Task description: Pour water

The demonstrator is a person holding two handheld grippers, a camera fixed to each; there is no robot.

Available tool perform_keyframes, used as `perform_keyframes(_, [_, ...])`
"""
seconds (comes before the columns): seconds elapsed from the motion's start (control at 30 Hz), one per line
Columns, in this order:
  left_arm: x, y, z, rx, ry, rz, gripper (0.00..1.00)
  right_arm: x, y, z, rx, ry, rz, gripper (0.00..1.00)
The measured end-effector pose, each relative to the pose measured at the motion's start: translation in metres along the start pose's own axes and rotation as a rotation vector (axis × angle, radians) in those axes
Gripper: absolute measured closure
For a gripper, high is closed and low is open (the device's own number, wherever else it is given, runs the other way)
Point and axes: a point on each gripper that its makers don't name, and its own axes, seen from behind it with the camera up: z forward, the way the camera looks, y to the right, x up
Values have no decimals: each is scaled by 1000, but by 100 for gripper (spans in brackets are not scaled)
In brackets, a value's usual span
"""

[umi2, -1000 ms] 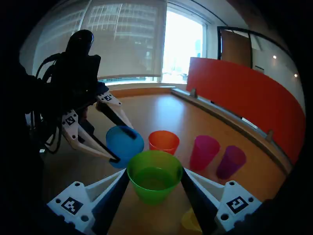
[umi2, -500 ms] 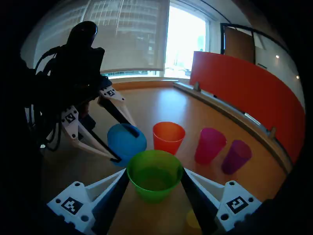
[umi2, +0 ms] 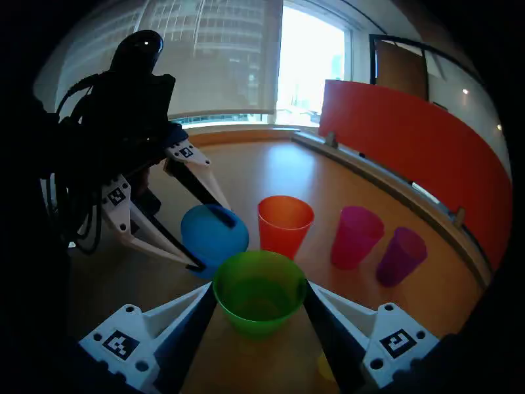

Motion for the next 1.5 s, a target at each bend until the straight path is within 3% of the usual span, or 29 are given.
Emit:
perform_keyframes(1.07, [-17, -1, -8, 11, -51, 39, 13, -13, 1, -4, -11, -29, 13, 5])
perform_keyframes(1.5, [-24, -1, -8, 3, -79, 21, 10, -14, 1, -9, -20, -33, 15, 0])
